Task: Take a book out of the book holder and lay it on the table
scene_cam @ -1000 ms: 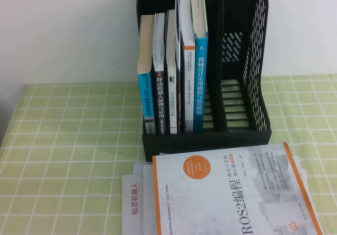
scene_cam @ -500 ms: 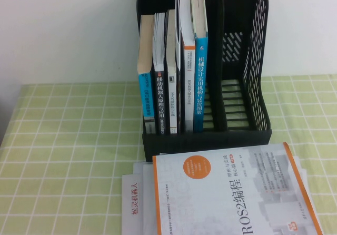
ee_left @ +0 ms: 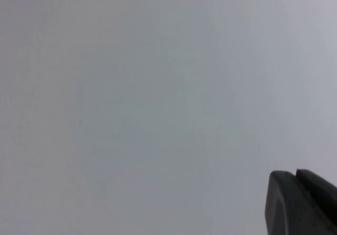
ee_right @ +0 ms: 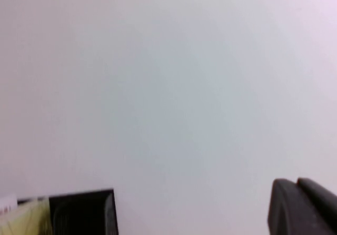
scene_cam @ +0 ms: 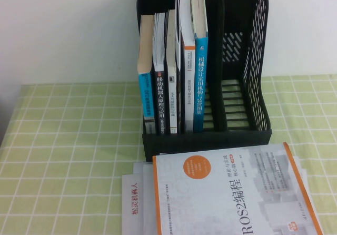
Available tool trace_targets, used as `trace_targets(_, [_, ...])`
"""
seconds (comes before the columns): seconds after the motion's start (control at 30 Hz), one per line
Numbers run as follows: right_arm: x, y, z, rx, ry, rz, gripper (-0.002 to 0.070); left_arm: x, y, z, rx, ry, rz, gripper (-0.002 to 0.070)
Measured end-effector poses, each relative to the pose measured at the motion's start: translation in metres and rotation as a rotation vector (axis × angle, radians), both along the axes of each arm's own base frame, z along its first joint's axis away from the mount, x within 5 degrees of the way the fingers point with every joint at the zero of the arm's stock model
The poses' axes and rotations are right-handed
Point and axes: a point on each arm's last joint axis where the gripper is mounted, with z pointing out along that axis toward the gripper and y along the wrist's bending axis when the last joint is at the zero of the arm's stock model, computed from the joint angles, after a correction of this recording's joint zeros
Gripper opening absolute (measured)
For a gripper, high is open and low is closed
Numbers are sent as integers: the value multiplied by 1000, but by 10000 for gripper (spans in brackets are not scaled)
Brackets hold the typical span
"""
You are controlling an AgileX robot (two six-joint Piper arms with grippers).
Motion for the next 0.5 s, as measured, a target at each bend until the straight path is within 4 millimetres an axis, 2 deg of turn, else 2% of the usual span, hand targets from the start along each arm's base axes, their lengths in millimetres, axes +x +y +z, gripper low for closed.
trace_targets(0.17, [-8,7,15,-161,168,20,-2,-1,5,16,-5,132,59,-1])
trace_targets(0.3, [-11,11,20,-225,317,67,-2,4,7,11,-44,227,61,-1])
trace_targets(0.5, [0,16,19,-371,635,150,-2,14,7,-2,-266,358,-35,-1])
